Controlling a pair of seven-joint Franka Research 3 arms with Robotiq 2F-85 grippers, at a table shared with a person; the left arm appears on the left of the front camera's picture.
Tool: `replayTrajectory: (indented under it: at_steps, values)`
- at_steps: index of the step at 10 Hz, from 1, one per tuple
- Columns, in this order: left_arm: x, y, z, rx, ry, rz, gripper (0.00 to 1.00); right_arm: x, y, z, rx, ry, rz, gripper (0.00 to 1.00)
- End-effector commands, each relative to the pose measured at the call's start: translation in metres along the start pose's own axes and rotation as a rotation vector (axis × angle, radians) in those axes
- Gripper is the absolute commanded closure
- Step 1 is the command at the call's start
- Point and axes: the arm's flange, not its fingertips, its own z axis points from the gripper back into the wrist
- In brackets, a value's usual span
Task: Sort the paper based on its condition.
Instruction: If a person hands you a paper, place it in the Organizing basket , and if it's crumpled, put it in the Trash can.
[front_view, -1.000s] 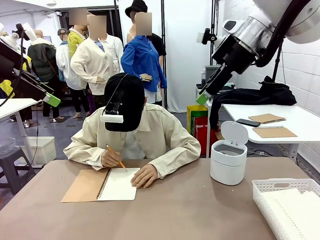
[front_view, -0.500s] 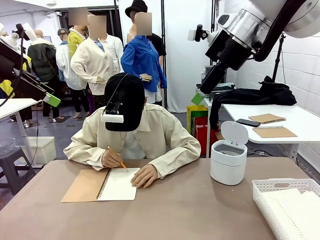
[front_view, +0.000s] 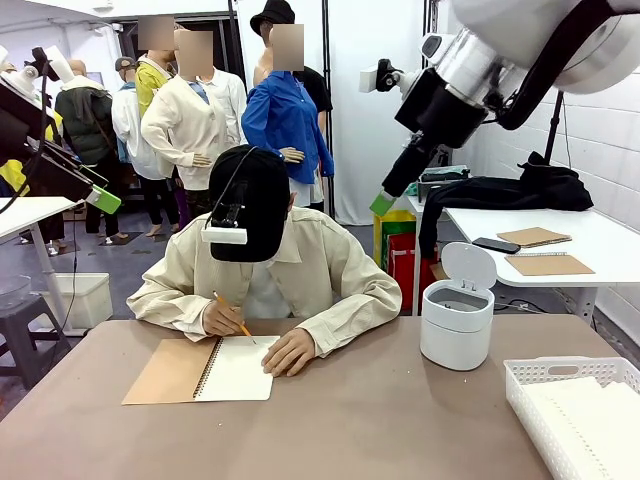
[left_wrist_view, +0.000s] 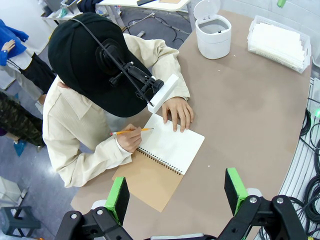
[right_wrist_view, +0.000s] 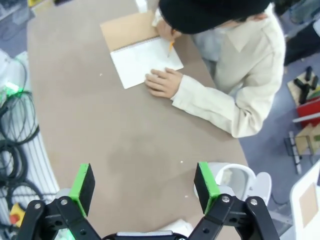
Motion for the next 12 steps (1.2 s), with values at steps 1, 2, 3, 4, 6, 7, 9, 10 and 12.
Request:
replayTrajectory:
  at_steps: [1, 2, 3, 4, 6, 7, 9, 10, 12]
  values:
    - [-0.0004, 0.0009, 0.0006, -0.002, -0.003, 0.001, 0.0, -0.0009, 0.0063, -0.019, -0.045, -0.018, -0.052, 0.0]
    - [-0.0004, 0.0009, 0.0006, -0.002, -0.003, 0.001, 0.0, 0.0019, 0.0069, -0.0223, -0.045, -0.035, -0.073, 0.0]
    - [-0.0004, 0.0009, 0.0006, -0.002, -0.003, 0.001, 0.0, 0.0043, 0.0069, -0.0244, -0.046, -0.058, -0.079, 0.0]
    - [-0.0004, 0.0009, 0.0006, -0.002, -0.003, 0.001, 0.0, 0.0064, 0.0062, -0.0266, -0.047, -0.06, -0.078, 0.0]
    - [-0.0004, 0.0009, 0.0006, -0.002, -0.003, 0.001, 0.0, 0.0069, 0.0017, -0.0264, -0.104, -0.05, -0.027, 0.0]
    - [-0.0004, 0.0009, 0.0006, -0.002, -0.003, 0.001, 0.0, 0.0089, 0.0055, -0.0224, -0.036, -0.05, -0.064, 0.0]
    - [-0.0004, 0.0009, 0.0006, -0.002, -0.003, 0.001, 0.0, 0.0089, 0.0055, -0.0224, -0.036, -0.05, -0.064, 0.0]
    - [-0.0004, 0.0009, 0.0006, -0.002, -0.003, 0.001, 0.0, 0.0089, 0.0055, -0.0224, -0.036, -0.05, -0.064, 0.0]
    - [-0.0004, 0.0009, 0.0006, -0.002, -0.003, 0.001, 0.0, 0.0089, 0.0055, -0.0224, -0.036, -0.05, -0.064, 0.0]
